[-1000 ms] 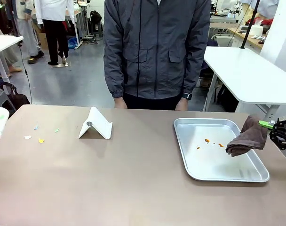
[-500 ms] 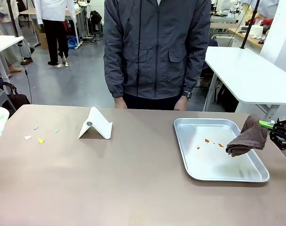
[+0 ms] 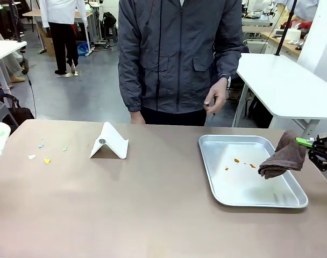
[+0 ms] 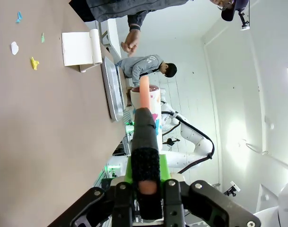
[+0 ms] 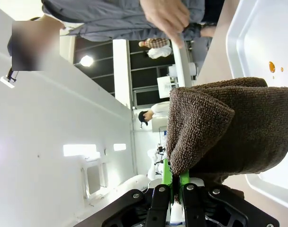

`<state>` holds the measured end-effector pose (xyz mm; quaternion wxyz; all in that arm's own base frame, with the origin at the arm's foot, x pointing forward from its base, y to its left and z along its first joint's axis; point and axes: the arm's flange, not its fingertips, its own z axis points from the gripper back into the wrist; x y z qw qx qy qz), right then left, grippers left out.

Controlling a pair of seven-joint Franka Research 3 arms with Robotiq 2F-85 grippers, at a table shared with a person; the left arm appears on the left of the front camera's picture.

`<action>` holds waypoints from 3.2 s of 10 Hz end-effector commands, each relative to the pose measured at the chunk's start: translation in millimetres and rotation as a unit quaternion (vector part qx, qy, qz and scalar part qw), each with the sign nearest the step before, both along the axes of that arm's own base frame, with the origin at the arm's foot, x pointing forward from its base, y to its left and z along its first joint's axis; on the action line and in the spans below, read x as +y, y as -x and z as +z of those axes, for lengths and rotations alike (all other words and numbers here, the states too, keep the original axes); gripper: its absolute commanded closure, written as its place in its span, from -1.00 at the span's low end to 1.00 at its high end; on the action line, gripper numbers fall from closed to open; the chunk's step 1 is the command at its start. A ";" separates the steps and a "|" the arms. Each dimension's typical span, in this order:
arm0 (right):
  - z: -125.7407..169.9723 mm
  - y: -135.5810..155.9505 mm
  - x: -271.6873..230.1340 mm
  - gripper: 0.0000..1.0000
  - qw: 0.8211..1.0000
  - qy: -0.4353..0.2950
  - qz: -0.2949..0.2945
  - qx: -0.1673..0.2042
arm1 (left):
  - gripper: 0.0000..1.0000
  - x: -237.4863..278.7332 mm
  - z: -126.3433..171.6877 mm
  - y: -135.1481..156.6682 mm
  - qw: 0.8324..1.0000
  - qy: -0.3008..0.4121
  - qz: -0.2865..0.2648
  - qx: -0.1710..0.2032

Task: Clean the surface of the table.
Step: If a person points to the right, clean the right side of the table with your right hand, and if they point to the left, clean the left side with your left hand.

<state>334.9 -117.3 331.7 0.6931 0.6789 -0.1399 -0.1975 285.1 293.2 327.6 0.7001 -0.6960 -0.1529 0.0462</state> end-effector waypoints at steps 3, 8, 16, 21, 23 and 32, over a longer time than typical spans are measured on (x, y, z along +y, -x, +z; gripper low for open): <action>8.0 0.1 0.2 1.00 1.000 -0.006 -0.001 0.009 | 0.87 0.5 4.2 4.4 1.000 -0.003 -0.002 -0.002; 8.0 0.1 0.2 1.00 1.000 -0.006 -0.001 0.009 | 0.87 0.5 4.2 4.4 1.000 -0.003 -0.002 -0.002; 42.6 -35.9 24.6 0.88 0.944 0.320 0.054 -0.051 | 0.87 0.5 4.2 4.4 1.000 -0.003 -0.002 -0.002; 42.4 -83.8 48.7 0.88 0.884 0.462 0.061 -0.031 | 0.87 0.5 4.2 4.4 1.000 -0.003 -0.002 -0.002; 33.3 -103.7 64.1 0.88 0.866 0.497 0.058 -0.016 | 0.87 0.5 4.2 4.4 1.000 -0.003 -0.002 -0.002; -26.3 -171.5 117.8 0.88 0.839 0.533 0.101 0.055 | 0.87 0.5 4.2 4.4 1.000 -0.003 -0.002 -0.002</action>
